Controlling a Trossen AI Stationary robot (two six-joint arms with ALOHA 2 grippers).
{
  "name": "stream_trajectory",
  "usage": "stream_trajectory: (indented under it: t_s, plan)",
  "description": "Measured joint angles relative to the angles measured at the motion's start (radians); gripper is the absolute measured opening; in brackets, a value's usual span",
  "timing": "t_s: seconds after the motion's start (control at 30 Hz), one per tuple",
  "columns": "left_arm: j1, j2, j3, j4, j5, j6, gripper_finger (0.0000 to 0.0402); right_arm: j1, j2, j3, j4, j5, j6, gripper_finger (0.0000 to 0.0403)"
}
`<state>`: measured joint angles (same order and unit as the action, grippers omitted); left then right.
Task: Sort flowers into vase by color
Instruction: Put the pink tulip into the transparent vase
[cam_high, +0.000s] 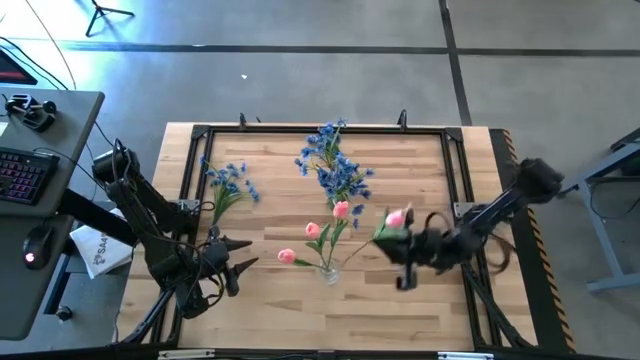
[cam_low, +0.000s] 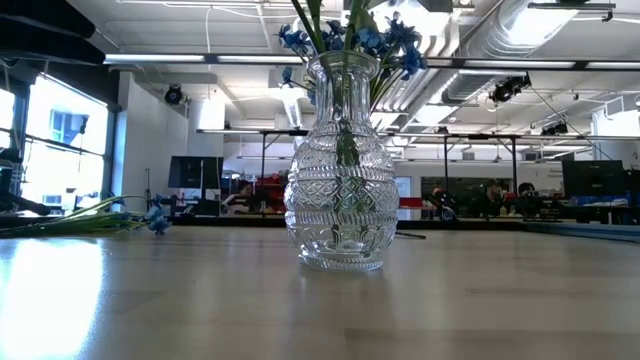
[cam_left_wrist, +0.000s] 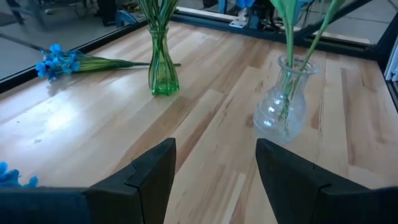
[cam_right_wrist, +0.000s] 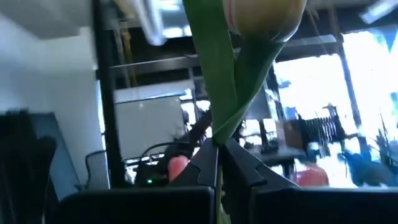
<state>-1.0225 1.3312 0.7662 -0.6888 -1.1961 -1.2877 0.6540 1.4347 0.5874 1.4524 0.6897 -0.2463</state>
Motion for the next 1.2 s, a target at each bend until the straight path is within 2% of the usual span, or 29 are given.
stream_trajectory:
  t_s: [0.17,0.33,0.43,0.63,0.77,0.83,0.93,1.03,1.2]
  plan:
    - [0.000,0.000,0.000,0.004,0.002,-0.001,0.0209,-0.009,0.179,0.143,0.010,0.023,-0.119,0.0000]
    - [0.000,0.000,0.000,0.006,0.005,0.000,0.0209,-0.013,0.261,0.260,-0.093,0.128,-0.153,0.0000]
    - [0.000,0.000,0.000,0.006,0.005,0.002,0.0209,-0.014,0.278,0.307,-0.223,0.170,-0.109,0.0000]
    - [0.000,0.000,0.000,0.006,0.006,0.007,0.0209,-0.014,0.278,0.368,-0.463,0.175,0.008,0.0000]
    - [0.000,0.000,0.000,0.006,0.008,0.008,0.0209,-0.015,0.278,0.398,-0.578,0.182,0.070,0.0001]
    - [0.000,0.000,0.000,0.006,0.008,0.009,0.0209,-0.018,0.278,0.405,-0.623,0.220,0.114,0.0007]
    - [0.000,0.000,0.000,0.006,0.008,0.008,0.0209,-0.026,0.278,0.433,-0.693,0.284,0.162,0.0033]
    - [0.000,0.000,0.000,0.006,0.015,0.008,0.0209,-0.027,0.278,0.486,-0.809,0.301,0.189,0.0076]
    - [0.000,0.000,0.000,0.007,0.038,0.007,0.0209,-0.025,0.278,0.630,-1.119,0.298,0.289,0.0151]
